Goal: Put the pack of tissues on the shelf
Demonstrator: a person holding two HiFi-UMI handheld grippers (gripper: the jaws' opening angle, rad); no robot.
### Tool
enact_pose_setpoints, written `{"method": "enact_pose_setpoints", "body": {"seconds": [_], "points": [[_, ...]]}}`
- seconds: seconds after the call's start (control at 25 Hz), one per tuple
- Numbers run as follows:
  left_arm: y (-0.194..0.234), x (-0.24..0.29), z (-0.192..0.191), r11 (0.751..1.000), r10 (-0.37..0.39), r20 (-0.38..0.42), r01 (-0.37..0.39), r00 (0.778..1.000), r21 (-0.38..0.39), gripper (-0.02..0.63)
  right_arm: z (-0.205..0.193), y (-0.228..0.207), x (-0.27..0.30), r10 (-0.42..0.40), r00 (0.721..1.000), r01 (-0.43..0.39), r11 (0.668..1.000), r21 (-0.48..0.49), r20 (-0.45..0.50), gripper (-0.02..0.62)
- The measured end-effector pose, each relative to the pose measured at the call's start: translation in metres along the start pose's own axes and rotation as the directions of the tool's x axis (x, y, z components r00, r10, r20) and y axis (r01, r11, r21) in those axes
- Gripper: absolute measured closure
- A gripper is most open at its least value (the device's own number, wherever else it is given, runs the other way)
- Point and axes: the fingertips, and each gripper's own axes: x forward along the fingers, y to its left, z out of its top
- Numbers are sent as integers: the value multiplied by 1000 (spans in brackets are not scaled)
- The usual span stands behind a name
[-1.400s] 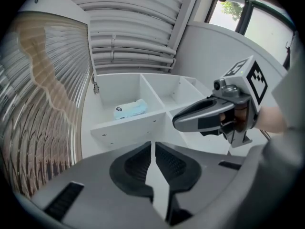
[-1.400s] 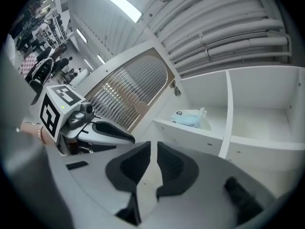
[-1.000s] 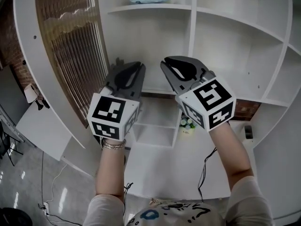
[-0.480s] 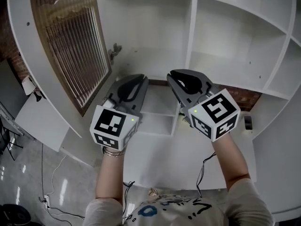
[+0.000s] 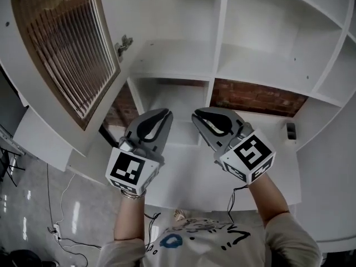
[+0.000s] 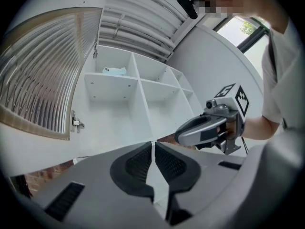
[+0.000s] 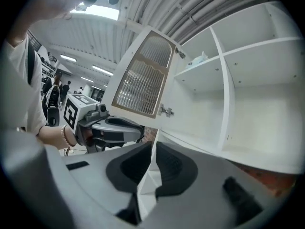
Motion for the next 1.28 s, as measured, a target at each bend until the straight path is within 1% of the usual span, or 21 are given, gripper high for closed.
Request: {"method": "enact_pose_setpoints", "body": {"seconds": [0.2, 0.36, 0.56, 0.68, 0.84, 0.96, 1.16, 1.28], "points": [[-12, -3, -23, 999, -36, -28, 35, 999, -19, 574, -29, 8, -1, 26, 999, -24, 998, 59, -20, 551], [-28, -5, -42, 996, -82, -42, 80, 996, -47, 577, -49, 14, -5, 39, 999, -36, 994, 100, -31, 552], [-47, -10, -61, 988, -137, -57, 133, 989, -80, 577, -67, 27, -10, 70, 997, -66, 990, 124, -29, 554], [-59, -15, -75, 981, -171, -73, 164, 982, -101, 578, -76, 37, -12, 93, 995, -89, 988, 126, -28, 555], [-72, -23, -91, 971, -209, -67, 198, 976, -137, 580, -89, 50, -15, 122, 992, -117, 983, 143, -27, 558], [-79, -28, -101, 963, -229, -74, 214, 971, -167, 581, -100, 60, -16, 148, 989, -141, 978, 156, -29, 560], [-89, -35, -116, 947, -259, -78, 237, 963, -219, 583, -120, 73, -16, 168, 984, -155, 972, 174, -62, 561], [-97, -38, -124, 937, -284, -82, 258, 955, -235, 584, -127, 81, -17, 189, 980, -174, 965, 198, -58, 563]]}}
